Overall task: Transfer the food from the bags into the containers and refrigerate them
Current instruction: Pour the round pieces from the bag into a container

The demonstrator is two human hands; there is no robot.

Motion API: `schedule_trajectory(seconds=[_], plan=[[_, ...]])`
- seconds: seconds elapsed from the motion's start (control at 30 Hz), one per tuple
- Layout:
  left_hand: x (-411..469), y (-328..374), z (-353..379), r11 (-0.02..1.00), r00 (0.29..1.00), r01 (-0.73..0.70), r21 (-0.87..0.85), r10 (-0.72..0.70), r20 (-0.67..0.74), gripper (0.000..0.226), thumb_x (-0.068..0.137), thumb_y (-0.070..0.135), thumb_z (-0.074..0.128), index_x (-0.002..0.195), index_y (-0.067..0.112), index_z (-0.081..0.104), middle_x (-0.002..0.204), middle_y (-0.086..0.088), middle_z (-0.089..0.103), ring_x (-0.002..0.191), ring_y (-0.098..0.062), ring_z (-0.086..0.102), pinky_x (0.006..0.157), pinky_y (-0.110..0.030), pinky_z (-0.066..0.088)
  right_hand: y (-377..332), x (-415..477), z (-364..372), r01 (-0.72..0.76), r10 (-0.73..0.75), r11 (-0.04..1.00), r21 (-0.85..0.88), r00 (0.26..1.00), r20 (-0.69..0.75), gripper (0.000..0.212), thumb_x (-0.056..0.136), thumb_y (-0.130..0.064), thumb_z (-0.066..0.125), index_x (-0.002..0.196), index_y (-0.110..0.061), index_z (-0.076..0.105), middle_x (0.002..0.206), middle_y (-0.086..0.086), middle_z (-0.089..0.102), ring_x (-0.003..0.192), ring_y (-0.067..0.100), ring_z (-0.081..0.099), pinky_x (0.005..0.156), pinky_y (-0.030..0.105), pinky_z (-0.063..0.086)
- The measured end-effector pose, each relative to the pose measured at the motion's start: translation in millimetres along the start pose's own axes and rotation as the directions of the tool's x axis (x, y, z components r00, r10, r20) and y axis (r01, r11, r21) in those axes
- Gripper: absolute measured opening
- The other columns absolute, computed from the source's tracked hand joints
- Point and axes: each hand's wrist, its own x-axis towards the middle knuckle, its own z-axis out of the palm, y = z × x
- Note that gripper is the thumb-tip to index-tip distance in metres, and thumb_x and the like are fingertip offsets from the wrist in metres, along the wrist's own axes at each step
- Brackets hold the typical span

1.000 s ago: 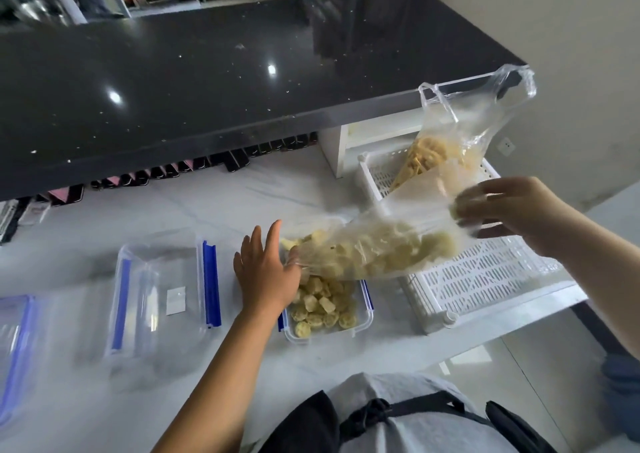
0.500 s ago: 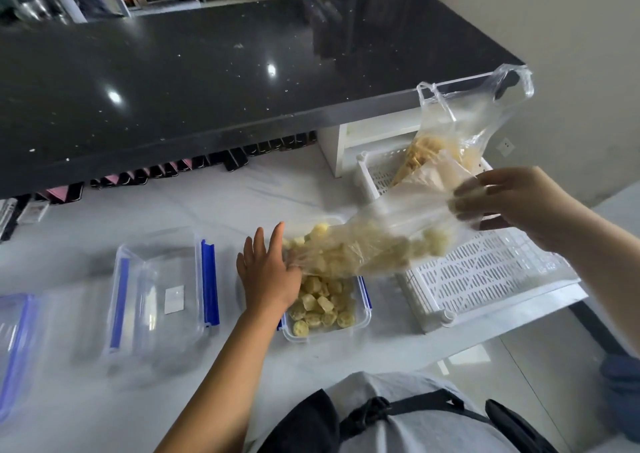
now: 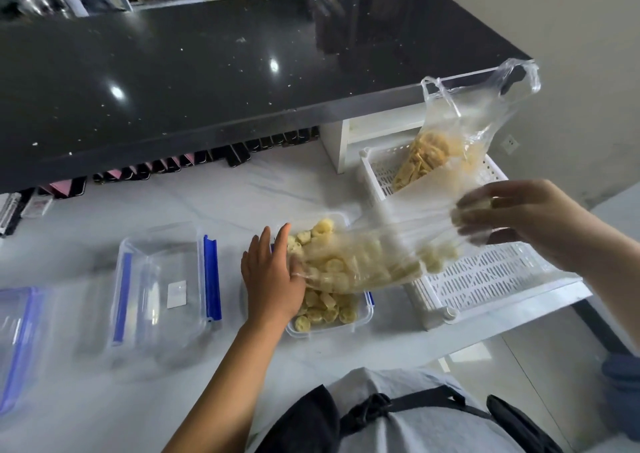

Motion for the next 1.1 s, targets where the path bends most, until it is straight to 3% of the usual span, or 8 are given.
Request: schedule_trajectory(seconds=[0.1,0.17,0.27,0.4,0.6,0.8,0.93,1.1], plan=[[-1,-4,4,0.999,0.999,-0.041,0.034,0.042,-0.023,0.056,0.095,0.006,0.051,0.147,0.024,0.045,0.160,-0.010,0.030,0.148,-0.034,0.022,0.120,-0.053,0.017,3,-4,6,0.007,-0.010,0.996,0.090,0.999,0.042,0.064,0.047,-0.032,0.097,0.099,-0.003,0.073,0.095,0.022,0.075,0.083,0.035,0.074,0.073,0.043,0.062],[-2,-5,2,0.999,1.000,-0.020,0.045,0.020,-0.006,0.057,0.091,0.002,0.052,0.144,0.023,0.049,0.162,-0.007,0.028,0.150,-0.033,0.018,0.122,-0.049,0.012,-4,-4,3,0.026,-0.032,0.978,0.206,0.999,0.023,0.042,0.061,-0.018,0.088,0.097,-0.003,0.072,0.099,0.027,0.073,0.075,0.031,0.074,0.071,0.042,0.063],[-4,-7,-1,0.999,1.000,-0.010,0.032,0.009,0.023,0.061,0.087,-0.002,0.051,0.143,0.024,0.050,0.164,-0.003,0.022,0.151,-0.031,0.012,0.124,-0.045,0.006,-2,-2,2,0.027,-0.026,0.995,0.098,1.000,-0.009,0.034,0.070,-0.008,0.076,0.102,0.000,0.071,0.097,0.023,0.074,0.079,0.031,0.075,0.073,0.038,0.063],[-2,-6,0,1.000,1.000,-0.011,0.000,0.011,0.022,0.055,0.092,0.004,0.051,0.144,0.024,0.050,0.163,-0.005,0.023,0.151,-0.032,0.013,0.124,-0.046,0.008,1,-5,-2,0.005,-0.006,0.998,0.065,1.000,0.020,0.062,0.048,-0.031,0.096,0.100,-0.003,0.075,0.096,0.021,0.075,0.083,0.033,0.074,0.077,0.041,0.062],[-6,-8,5,0.987,0.999,-0.044,-0.156,0.042,-0.014,0.050,0.090,0.005,0.058,0.138,0.019,0.058,0.158,-0.010,0.035,0.148,-0.032,0.025,0.121,-0.050,0.021,2,-6,4,0.013,-0.013,1.000,0.017,1.000,0.013,0.049,0.059,-0.024,0.090,0.101,-0.006,0.074,0.095,0.020,0.076,0.086,0.034,0.074,0.073,0.033,0.062],[-14,-10,-3,0.958,0.990,-0.042,-0.285,0.078,0.116,0.070,0.083,0.012,0.070,0.145,0.034,0.046,0.162,0.002,0.024,0.151,-0.018,0.013,0.123,-0.047,0.017,-13,-3,10,0.076,-0.076,0.997,0.014,0.997,0.024,0.076,0.039,-0.044,0.097,0.101,-0.006,0.075,0.095,0.020,0.075,0.083,0.029,0.074,0.080,0.040,0.061],[-14,-10,-17,0.963,0.956,-0.030,-0.268,0.106,0.273,0.087,0.074,0.042,0.069,0.149,0.048,0.026,0.165,0.009,0.010,0.152,-0.010,0.001,0.124,-0.043,0.007,-26,-2,20,0.129,-0.128,0.991,-0.025,0.990,0.063,0.045,0.062,-0.022,0.086,0.102,-0.006,0.074,0.093,0.016,0.076,0.090,0.035,0.072,0.079,0.036,0.060],[-11,-2,-41,0.914,0.928,-0.009,-0.406,0.159,0.338,0.086,0.072,0.036,0.064,0.139,0.066,0.021,0.162,0.021,0.011,0.151,-0.005,0.003,0.123,-0.046,0.014,-43,-1,33,0.170,-0.170,0.985,0.009,0.980,0.106,0.036,0.068,-0.010,0.077,0.103,-0.004,0.073,0.092,0.015,0.077,0.085,0.030,0.074,0.075,0.032,0.061]])
